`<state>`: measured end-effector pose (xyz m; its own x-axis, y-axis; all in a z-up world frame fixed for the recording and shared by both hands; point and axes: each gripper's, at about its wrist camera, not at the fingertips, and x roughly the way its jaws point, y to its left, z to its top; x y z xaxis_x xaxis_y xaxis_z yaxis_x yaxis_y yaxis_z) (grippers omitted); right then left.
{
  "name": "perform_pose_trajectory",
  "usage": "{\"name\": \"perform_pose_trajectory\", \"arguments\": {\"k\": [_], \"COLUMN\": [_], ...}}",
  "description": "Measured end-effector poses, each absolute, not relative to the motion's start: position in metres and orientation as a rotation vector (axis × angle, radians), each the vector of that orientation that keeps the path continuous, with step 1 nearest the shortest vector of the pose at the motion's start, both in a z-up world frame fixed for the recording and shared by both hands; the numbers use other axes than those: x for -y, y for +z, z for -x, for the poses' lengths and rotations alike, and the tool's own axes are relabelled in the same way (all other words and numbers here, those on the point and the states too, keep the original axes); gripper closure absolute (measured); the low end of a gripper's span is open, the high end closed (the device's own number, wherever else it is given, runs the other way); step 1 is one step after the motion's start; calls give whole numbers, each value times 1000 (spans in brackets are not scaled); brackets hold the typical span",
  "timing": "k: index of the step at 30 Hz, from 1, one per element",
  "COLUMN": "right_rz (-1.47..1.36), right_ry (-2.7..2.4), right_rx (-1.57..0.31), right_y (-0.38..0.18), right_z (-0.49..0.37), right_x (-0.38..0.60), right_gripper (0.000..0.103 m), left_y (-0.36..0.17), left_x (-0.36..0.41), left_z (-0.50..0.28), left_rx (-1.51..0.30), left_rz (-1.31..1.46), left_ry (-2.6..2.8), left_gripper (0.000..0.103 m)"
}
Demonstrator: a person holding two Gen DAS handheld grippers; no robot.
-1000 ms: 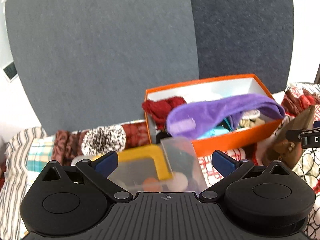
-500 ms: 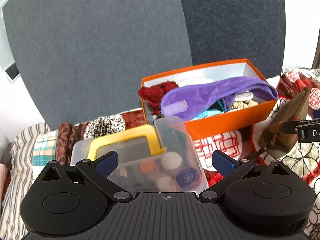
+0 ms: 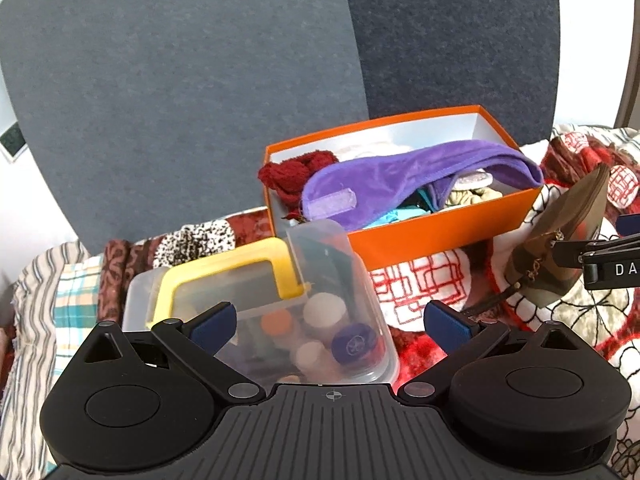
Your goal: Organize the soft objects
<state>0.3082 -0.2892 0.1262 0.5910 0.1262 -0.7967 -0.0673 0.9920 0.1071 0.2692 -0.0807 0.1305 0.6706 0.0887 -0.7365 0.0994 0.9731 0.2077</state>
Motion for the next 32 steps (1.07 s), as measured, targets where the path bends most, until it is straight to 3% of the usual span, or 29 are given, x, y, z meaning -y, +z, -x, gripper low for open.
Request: {"name": "perform_pose_trajectory", "arguments": {"k": [32], "right_rz": [-36], "right_ry": [163], "right_rx": [-940], "right_y": [126], "right_z": [-304], "right_x": [277], "right_gripper": [7], "left_y": [116], "left_x": [87], "left_z": [-274], "left_rx": [-893], "left_rz": [-218], "left_ry": [-76], "left_gripper": [0]}}
